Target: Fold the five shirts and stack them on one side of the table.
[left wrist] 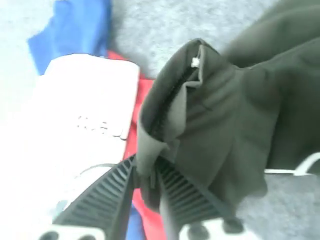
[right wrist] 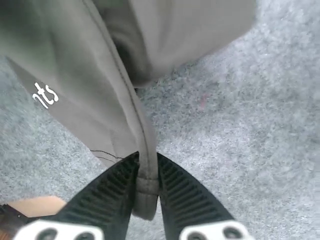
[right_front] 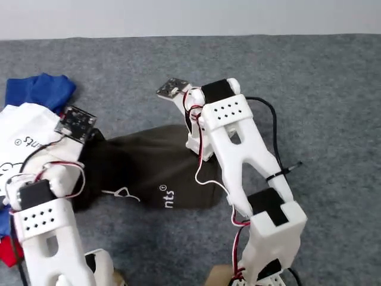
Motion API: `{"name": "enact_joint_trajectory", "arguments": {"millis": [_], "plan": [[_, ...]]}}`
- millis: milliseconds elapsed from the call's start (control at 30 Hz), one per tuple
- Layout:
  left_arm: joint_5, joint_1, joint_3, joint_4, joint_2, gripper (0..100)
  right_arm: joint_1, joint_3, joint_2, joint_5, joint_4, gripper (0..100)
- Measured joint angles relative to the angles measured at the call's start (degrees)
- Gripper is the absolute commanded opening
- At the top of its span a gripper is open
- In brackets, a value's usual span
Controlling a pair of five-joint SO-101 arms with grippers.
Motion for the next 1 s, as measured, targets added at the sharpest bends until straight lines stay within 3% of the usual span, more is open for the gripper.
{"name": "enact_joint_trajectory", "arguments": {"millis": [233,467,733,1000], "plan": [[0.2,-1.3,-11.2,0.4,0.0,0,0.3,-7.1,-6.2,0.0,0.0,0.9],[8.3,-1.1,-28.0,0.4,0.0,0,5.3,-14.9,-14.4,0.0,0.0,0.9],[9.4,4.9,-44.9,0.4,0.0,0,12.0,-20.6,-24.9,0.0,0.0,0.9],[9.4,8.7,-61.0,0.4,-0.1,0,13.7,-21.5,-36.4,3.8,0.0,0.9]]}}
